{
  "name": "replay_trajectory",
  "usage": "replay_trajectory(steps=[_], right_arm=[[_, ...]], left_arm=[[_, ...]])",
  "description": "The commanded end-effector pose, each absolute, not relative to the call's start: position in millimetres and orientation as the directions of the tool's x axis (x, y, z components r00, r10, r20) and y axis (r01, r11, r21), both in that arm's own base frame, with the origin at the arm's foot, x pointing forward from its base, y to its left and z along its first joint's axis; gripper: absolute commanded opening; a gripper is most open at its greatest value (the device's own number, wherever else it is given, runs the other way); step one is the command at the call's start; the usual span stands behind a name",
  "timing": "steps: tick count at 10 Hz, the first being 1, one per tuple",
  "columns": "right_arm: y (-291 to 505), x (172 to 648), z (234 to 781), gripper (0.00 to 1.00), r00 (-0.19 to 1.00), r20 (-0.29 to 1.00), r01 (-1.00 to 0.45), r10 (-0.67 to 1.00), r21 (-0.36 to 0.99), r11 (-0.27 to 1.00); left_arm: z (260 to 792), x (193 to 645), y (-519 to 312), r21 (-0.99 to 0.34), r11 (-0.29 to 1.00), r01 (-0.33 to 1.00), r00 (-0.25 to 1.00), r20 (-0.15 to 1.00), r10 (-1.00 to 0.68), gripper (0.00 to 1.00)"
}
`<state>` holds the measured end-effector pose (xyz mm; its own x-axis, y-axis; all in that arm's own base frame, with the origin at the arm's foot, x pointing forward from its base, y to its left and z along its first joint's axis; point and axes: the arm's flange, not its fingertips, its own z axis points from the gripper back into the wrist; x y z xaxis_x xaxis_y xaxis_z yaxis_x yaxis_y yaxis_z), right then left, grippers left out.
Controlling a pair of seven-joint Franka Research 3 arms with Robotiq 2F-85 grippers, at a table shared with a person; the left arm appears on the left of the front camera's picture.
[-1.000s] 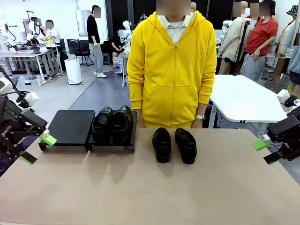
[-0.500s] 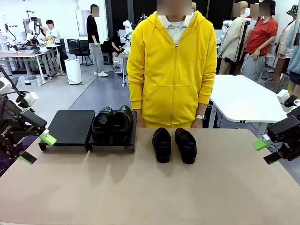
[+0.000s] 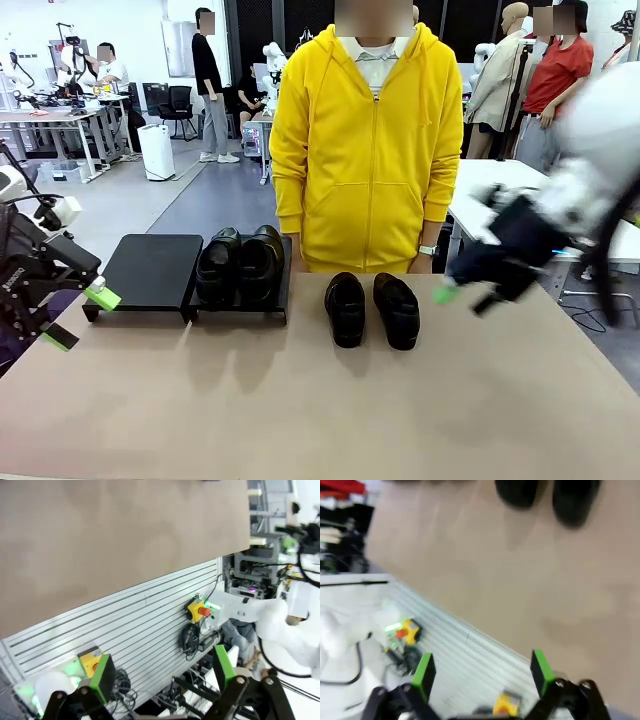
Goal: Organize the shoes by placing them on the stand.
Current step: Pick up one Shoe and place it in the middle of the table.
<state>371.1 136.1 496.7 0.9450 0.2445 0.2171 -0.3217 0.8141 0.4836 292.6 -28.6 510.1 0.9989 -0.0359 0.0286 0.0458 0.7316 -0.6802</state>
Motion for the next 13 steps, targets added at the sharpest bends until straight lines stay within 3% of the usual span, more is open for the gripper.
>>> replay_trajectory(steps=[1,4,5,8,10,13], right_arm=[[184.2,455.9,487.1,1.0,0.971,0.212,-0.173,0.112,0.292,0.941],[233.5,470.9,464.8,1.0,0.979,0.152,-0.166,0.135,0.21,0.964],[227.5,468.1,462.5,1.0,0.955,0.249,-0.234,0.163,0.288,0.929],[232.7,477.4,453.3,1.0,0.964,0.223,-0.201,0.147,0.248,0.948],[264.5,543.6,448.0,1.0,0.977,0.149,-0.182,0.152,0.215,0.96],[282.6,588.3,424.3,1.0,0.996,0.082,-0.054,0.039,0.196,0.979]], left_arm=[[511.7,293.9,-29.7,-0.694,0.719,0.032,0.999,0.021,-0.023,1.0],[511.7,293.9,-29.7,-0.694,0.719,0.032,0.999,0.021,-0.023,1.0],[511.7,293.9,-29.7,-0.694,0.719,0.032,0.999,0.021,-0.023,1.0],[511.7,293.9,-29.7,-0.694,0.719,0.032,0.999,0.021,-0.023,1.0],[511.7,293.9,-29.7,-0.694,0.719,0.032,0.999,0.021,-0.023,1.0],[511.7,293.9,-29.7,-0.694,0.719,0.032,0.999,0.021,-0.023,1.0]])
